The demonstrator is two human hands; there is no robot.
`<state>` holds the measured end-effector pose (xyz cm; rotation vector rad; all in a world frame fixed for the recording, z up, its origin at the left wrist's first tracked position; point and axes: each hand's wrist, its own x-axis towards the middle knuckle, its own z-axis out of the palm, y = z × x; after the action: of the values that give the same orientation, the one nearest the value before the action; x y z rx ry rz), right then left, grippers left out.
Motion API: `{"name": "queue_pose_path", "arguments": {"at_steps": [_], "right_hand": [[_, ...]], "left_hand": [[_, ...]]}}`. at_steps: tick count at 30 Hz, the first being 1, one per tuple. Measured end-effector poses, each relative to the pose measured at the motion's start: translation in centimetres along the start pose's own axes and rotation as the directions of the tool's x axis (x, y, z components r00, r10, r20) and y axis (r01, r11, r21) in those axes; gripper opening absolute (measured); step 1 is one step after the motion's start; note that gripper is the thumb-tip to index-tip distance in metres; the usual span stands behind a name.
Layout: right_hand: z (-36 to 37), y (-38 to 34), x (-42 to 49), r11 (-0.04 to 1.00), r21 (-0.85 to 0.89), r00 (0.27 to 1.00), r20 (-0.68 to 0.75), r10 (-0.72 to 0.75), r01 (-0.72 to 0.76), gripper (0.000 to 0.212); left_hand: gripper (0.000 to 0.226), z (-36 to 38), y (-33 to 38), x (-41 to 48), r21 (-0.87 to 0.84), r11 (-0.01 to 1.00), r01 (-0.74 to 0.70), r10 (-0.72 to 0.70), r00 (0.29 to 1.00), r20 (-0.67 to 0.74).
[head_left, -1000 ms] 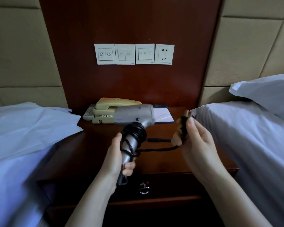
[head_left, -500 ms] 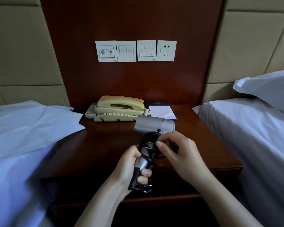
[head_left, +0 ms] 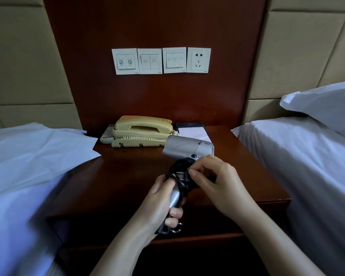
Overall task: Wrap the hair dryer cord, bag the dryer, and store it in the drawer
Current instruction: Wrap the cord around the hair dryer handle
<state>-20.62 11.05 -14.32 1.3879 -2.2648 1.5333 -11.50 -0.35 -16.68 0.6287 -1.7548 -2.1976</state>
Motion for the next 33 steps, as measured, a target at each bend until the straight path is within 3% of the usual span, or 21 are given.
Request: {"name": "queue_pose_path", "arguments": {"at_steps": [7,10,13,16,18,20,22,27,33], "right_hand": [[-0.8,-0.1,0.3,0.996,-0.061,0.987,0.151,-0.060,0.070,0.018],[-0.8,0.0,0.2,0.994,-0.066,0.974,0.216,-0.070,0.086,0.013],[-0.4,0.2,-0.1,0.990,-0.078,0.967,0.237,-0.094,0.115,0.011],[0.3,0.4,-0.2,0.988,-0.101,0.968,0.233,-0.088,0.114,0.013],[1.1,0.6,-0.6,0.972,-0.191,0.984,0.142,-0.112,0.138,0.016],[1.6,0.7,-0.8,0.862,-0.471,0.976,-0.010,-0.217,0.187,0.021],[1.7,0.4,-1.0,0.771,-0.607,0.962,-0.037,-0.270,0.193,0.025],[2.5,-0.6,-1.6,0.890,-0.436,0.990,0.084,-0.111,0.137,0.035],[3.9,-0.6,-1.4,0.844,-0.495,0.976,0.046,-0.213,0.207,0.030]], "left_hand": [[0.019,-0.1,0.2,1.8,-0.017,0.991,0.136,-0.136,0.990,-0.020],[0.040,0.0,0.0,1.2,0.044,0.987,0.155,-0.158,0.986,0.060],[0.044,0.0,-0.1,0.1,0.095,0.985,0.143,-0.149,0.987,0.061],[0.049,0.1,0.2,0.7,-0.035,0.964,0.264,-0.261,0.963,0.074],[0.046,0.3,0.4,1.0,-0.119,0.947,0.299,-0.294,0.954,0.058],[0.039,0.4,0.4,1.0,-0.137,0.953,0.269,-0.269,0.963,0.019],[0.035,0.6,0.7,0.6,-0.142,0.968,0.205,-0.212,0.977,-0.033],[0.019,0.3,0.9,0.1,-0.092,0.995,0.040,-0.054,0.986,-0.156],[0.024,0.1,0.8,-0.4,0.052,0.998,-0.020,0.031,0.976,-0.214]]}}
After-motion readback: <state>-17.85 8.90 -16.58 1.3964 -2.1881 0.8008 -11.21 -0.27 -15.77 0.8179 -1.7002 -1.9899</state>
